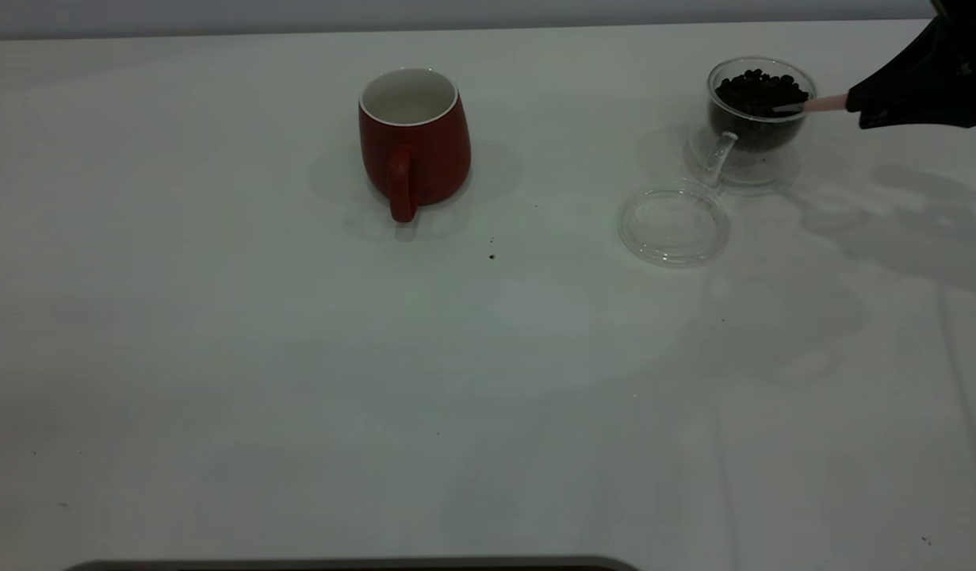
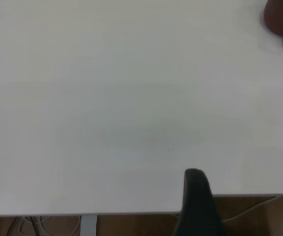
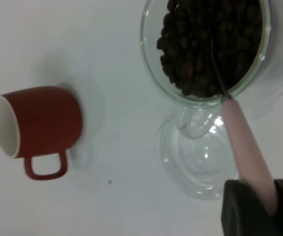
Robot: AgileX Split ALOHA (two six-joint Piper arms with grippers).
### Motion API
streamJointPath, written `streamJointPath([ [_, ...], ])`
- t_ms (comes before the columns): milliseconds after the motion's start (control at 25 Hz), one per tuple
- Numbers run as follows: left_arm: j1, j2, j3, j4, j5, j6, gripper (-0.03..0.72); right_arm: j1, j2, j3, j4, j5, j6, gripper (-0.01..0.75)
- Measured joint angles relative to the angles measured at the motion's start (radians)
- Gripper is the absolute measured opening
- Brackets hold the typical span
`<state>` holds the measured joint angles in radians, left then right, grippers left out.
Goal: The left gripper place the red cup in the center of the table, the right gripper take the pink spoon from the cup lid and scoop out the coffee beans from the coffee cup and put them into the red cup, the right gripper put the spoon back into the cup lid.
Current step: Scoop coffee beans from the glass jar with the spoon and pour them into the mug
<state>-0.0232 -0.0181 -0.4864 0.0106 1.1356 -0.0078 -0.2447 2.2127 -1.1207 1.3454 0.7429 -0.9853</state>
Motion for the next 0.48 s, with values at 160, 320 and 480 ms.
streamJointPath([
  [160,0.0,0.0,0.0,0.0,0.0,0.0,0.569,-0.015,0.007,0.0,0.028,0.037,-0.007,0.11],
  [320,0.0,0.0,0.0,-0.001,0.0,0.0,0.569,-0.036,0.007,0.0,0.042,0.079,-0.008,0.11],
  [480,0.0,0.0,0.0,-0.002,0.0,0.0,0.569,-0.055,0.027,0.0,0.052,0.113,-0.009,0.11],
])
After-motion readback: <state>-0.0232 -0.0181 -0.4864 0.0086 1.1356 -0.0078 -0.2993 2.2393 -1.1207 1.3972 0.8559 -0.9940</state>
